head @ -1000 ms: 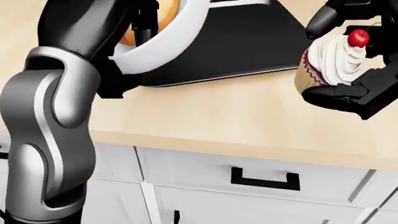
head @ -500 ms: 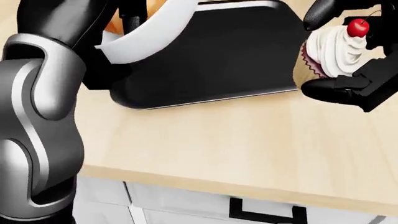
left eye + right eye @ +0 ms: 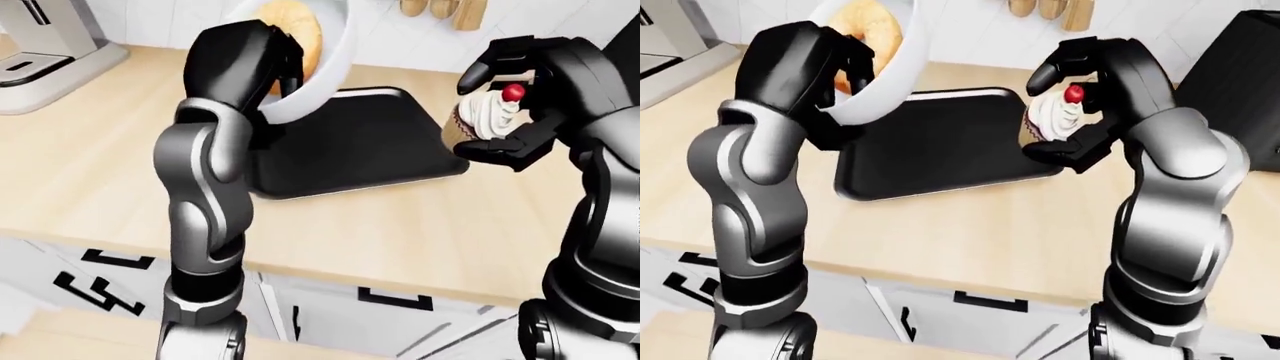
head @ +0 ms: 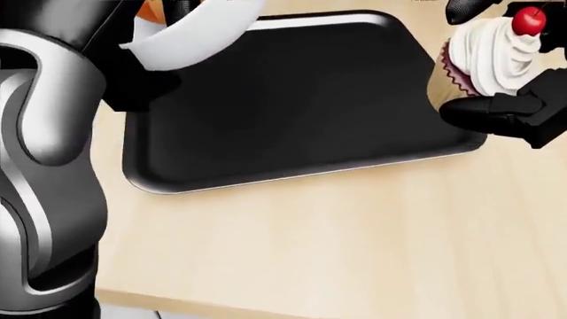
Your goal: Pick up the bowl with donut and place it on the tray. Pick up the cupcake and place it on the tray.
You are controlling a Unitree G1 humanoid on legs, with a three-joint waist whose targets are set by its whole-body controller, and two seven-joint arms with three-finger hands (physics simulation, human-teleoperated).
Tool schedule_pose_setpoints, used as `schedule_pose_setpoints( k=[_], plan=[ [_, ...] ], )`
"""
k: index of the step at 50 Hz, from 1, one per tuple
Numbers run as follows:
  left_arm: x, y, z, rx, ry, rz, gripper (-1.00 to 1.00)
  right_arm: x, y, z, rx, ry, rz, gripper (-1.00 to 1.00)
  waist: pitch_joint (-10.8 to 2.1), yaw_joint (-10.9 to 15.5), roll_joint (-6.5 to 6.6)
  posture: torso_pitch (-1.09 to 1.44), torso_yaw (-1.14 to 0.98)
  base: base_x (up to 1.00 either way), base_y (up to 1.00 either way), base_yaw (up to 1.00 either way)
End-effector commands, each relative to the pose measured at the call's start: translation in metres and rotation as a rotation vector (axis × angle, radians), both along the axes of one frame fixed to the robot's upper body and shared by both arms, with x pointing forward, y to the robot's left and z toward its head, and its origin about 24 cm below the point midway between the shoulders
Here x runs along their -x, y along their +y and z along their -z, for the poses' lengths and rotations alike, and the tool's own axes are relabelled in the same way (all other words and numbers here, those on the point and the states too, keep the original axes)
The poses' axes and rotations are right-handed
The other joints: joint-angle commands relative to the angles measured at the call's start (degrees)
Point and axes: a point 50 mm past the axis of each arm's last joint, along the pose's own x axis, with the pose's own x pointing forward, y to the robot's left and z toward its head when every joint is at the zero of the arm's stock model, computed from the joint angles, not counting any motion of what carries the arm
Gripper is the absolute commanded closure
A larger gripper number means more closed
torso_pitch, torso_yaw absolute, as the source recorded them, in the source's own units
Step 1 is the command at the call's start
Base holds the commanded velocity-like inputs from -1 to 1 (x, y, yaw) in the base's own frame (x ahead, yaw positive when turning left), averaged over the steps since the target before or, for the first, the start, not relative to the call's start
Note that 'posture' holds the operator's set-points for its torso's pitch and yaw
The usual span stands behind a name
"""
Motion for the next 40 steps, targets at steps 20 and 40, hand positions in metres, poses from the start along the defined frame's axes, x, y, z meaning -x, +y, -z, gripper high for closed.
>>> schedule_pose_setpoints(
  k=[20,40],
  plan=[
    [0.011,-0.022,-0.005,-0.091,-0.096,0.077,1.0,0.005,-0.002,-0.014,0.011,-0.086,0.014,1.0,-1.45,0.9,-0.62,0.0,0.0,0.0,0.0,0.0],
    [0.006,-0.022,0.003,-0.249,0.002,0.072,1.0,0.004,0.0,-0.014,0.01,-0.091,0.013,1.0,-1.13,1.3,-1.0,0.0,0.0,0.0,0.0,0.0]
  ],
)
